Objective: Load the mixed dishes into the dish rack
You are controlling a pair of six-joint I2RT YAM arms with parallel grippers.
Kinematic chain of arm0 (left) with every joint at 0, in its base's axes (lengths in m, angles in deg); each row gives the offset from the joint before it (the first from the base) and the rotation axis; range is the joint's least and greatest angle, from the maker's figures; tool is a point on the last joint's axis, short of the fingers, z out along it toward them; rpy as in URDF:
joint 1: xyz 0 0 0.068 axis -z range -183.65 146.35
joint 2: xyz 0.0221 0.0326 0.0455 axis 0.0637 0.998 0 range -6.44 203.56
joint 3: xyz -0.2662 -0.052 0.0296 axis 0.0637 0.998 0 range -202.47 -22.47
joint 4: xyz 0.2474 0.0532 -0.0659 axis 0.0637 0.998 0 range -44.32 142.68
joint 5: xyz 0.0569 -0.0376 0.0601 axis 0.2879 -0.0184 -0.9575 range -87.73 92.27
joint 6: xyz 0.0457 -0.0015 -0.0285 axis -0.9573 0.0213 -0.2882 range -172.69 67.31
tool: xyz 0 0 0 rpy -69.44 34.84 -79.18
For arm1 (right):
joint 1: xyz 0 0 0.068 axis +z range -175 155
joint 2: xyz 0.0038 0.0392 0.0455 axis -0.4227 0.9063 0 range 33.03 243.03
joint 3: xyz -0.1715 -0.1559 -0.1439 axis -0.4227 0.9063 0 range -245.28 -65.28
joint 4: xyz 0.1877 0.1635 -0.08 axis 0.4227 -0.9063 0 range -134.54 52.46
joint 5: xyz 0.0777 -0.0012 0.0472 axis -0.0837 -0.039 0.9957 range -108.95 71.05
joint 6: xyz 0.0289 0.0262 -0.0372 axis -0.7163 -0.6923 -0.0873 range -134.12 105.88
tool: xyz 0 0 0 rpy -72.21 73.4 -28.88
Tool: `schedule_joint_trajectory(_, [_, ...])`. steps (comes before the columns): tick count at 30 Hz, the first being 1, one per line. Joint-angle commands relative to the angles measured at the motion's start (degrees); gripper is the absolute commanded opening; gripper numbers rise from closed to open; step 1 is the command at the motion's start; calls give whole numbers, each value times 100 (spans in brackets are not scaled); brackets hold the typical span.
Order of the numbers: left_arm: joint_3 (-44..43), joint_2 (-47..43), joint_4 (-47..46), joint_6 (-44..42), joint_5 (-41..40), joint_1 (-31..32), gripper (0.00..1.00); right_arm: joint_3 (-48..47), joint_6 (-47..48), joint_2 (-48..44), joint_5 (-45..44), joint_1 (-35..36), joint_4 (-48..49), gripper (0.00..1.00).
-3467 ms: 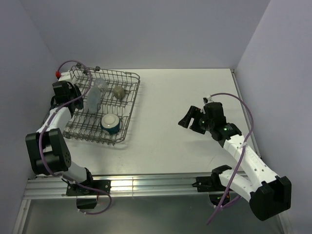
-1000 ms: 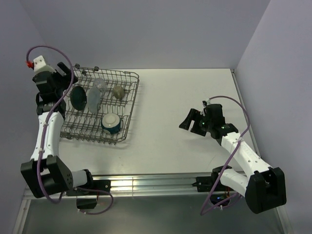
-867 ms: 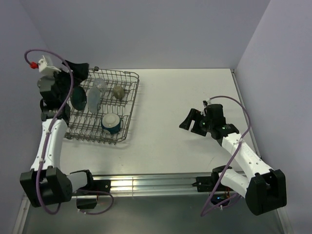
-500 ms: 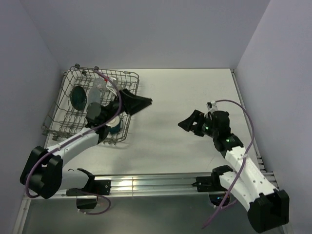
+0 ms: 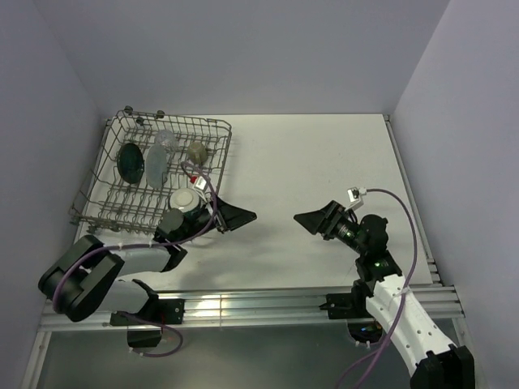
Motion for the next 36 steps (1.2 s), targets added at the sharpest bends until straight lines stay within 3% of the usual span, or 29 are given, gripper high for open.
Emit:
schedule_joint_trajectory(1, [69,-936,2,-939,-871,54,99,642,-680,-187,187,-32,1184,100])
schedule_joint_trajectory(2, [25,-1184,1095,-1204,-1282,80,99,783,-803,-335,135,-32,1292,100])
schedule_joint_trajectory(6, [-282,-2301,3620,-2268,-2704,404,99,1031,-620,-802,-329,-32,821,100])
schedule_joint_trajectory(10, [-432,-2978,4865,-3103,-3692,695,99,943,30,-1329,-875,-23,-215,100])
schedule_joint_trajectory(13, [-459,-3145,5586,-3123,-4361,871,99,890,540,-1829,-1315,-23,-788,100])
schedule_joint_trajectory(18, [182,-3628,5676,-2719,-4845,1134,99,1030,919,-2664,-1448,-14,-1151,100])
schedule_joint_trajectory(24, [1009,-4954,5421,-2718,-5197,1477,99,1294,840,-4544,-1299,-14,-1879,100])
schedule_joint_trajectory(30, [1562,-5940,5368,-2745,-4855,1487,99,1355,743,-4405,-930,-14,-1740,100])
schedule_joint_trajectory(36, [2169,-7571,5657,-2560,-4547,1487,99,1681,532,-4696,-482,-5,-1442,100])
